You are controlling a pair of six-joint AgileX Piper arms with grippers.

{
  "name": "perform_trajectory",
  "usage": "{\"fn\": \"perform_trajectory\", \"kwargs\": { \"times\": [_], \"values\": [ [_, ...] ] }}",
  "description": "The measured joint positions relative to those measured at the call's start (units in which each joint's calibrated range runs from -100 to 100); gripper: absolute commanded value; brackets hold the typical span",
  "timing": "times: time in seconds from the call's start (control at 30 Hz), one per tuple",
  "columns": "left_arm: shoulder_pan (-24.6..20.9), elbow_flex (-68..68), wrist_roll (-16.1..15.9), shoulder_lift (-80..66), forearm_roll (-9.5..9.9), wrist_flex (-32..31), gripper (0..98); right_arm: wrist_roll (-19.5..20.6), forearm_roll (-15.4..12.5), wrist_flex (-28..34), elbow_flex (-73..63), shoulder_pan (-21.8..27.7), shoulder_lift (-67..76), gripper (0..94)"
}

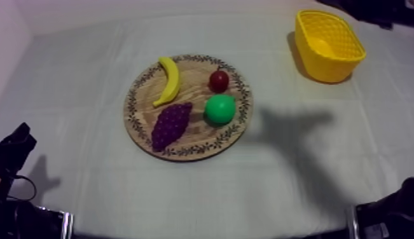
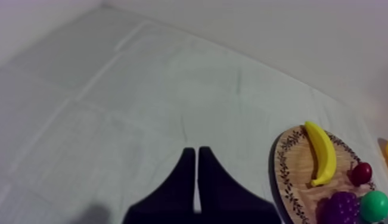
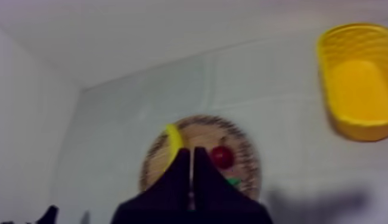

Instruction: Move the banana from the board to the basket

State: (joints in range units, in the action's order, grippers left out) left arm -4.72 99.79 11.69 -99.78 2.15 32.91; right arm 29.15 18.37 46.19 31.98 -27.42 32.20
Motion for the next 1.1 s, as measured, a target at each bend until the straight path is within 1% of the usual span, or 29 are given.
{"fn": "perform_trajectory", "kwargs": {
  "times": [0.07,0.17,0.27,0.33,0.4,0.5,0.6,0.67,0.77,0.93,1.03,1.1],
  "values": [
    [0.00,0.00,0.00,0.00,0.00,0.00,0.1,1.02,-1.75,-0.30,-4.13,-1.67,-3.68,0.5],
    [0.00,0.00,0.00,0.00,0.00,0.00,0.1,1.14,-4.40,-0.45,-10.20,-2.52,-9.40,0.6],
    [0.00,0.00,0.00,0.00,0.00,0.00,0.1,-0.29,-5.60,-1.19,-15.47,-2.76,-14.05,1.6],
    [0.00,0.00,0.00,0.00,0.00,0.00,0.1,-1.13,-5.61,-2.09,-18.30,-3.20,-16.72,1.3],
    [0.00,0.00,0.00,0.00,0.00,0.00,0.1,-1.33,-4.67,-2.65,-20.55,-4.04,-19.58,1.0],
    [0.00,0.00,0.00,0.00,0.00,0.00,0.1,-0.15,-1.84,-3.99,-22.41,-5.54,-23.32,0.8],
    [0.00,0.00,0.00,0.00,0.00,0.00,0.1,2.78,-0.30,-4.34,-21.92,-6.69,-26.94,0.7],
    [0.00,0.00,0.00,0.00,0.00,0.00,0.1,4.43,0.09,-5.57,-21.05,-7.20,-28.76,0.7],
    [0.00,0.00,0.00,0.00,0.00,0.00,0.1,6.51,1.75,-7.33,-19.24,-8.09,-31.11,0.9],
    [0.00,0.00,0.00,0.00,0.00,0.00,0.1,10.76,5.65,-8.52,-15.81,-9.86,-34.94,2.3],
    [0.00,0.00,0.00,0.00,0.00,0.00,0.1,13.14,8.21,-9.28,-15.00,-10.34,-37.26,4.4],
    [0.00,0.00,0.00,0.00,0.00,0.00,0.1,14.31,9.42,-9.67,-14.82,-10.31,-38.95,6.5]
  ]
}}
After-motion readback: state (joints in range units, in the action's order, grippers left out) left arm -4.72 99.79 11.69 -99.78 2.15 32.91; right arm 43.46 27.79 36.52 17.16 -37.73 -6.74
